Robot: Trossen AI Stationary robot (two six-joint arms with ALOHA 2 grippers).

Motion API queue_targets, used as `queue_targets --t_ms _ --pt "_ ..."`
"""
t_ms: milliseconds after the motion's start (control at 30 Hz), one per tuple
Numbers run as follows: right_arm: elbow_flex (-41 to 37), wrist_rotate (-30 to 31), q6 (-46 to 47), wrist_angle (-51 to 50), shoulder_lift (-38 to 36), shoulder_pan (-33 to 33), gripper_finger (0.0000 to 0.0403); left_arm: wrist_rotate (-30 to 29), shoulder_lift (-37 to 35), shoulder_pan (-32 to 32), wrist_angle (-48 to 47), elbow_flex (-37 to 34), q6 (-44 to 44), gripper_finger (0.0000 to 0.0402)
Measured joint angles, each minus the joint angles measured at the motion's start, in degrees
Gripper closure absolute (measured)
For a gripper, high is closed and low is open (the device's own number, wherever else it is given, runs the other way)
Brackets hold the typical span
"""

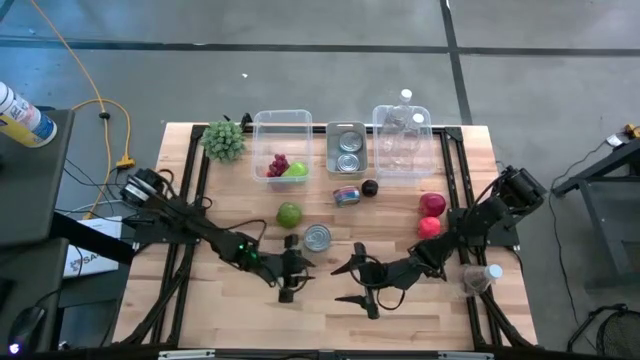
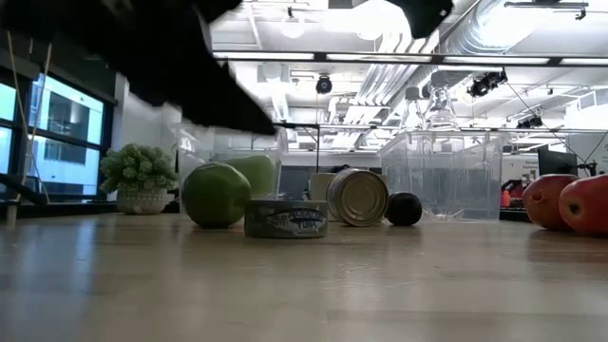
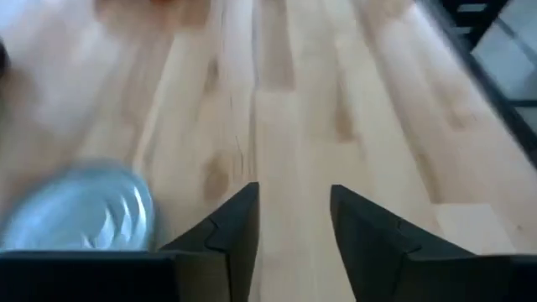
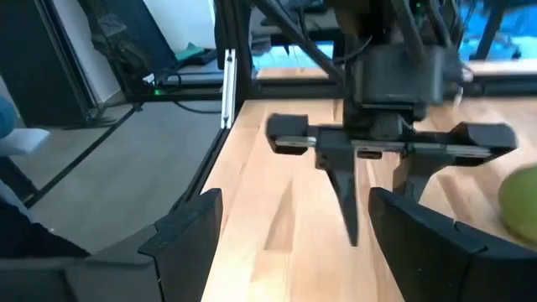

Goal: Pick & Place Food Item
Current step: Put the green tuna can into the gray bin

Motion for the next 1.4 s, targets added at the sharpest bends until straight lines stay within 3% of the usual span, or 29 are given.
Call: queue_targets --t_ms 100,233,567,833,1100,1200,1400 --pt "0.0 -0.13 -3.36 2.64 0.0 -0.63 0.0114 -1.57 -1.64 1.02 -1.6 0.1 5.15 0.0251" --pt "0.0 -0.19 -6.96 5.14 0.0 -1.72 0.0114 -3.53 -0.44 4.21 -6.27 0.03 6.03 0.0249" --pt "0.0 -0.16 -9.57 2.93 0.0 -4.18 0.0114 -4.49 5.1 7.93 -5.82 0.07 8.48 0.0249" --pt "0.0 -0.17 -9.21 -0.04 0.0 -5.77 0.0114 -6.01 8.02 4.01 -2.29 0.26 9.64 0.0249" --pt "0.0 -0.35 -5.13 -2.29 0.0 -6.39 0.0114 -13.57 8.17 -1.72 0.59 0.07 13.01 0.0249" --pt "0.0 -0.42 -1.92 -2.57 -0.02 -6.28 0.0114 -16.48 8.17 -2.6 1.29 0.07 11.28 0.0249" --pt "0.0 -3.3 1.19 -2.85 -0.02 -5.13 0.0114 -15.95 9.33 -2.85 1.27 0.07 7.1 0.0249"
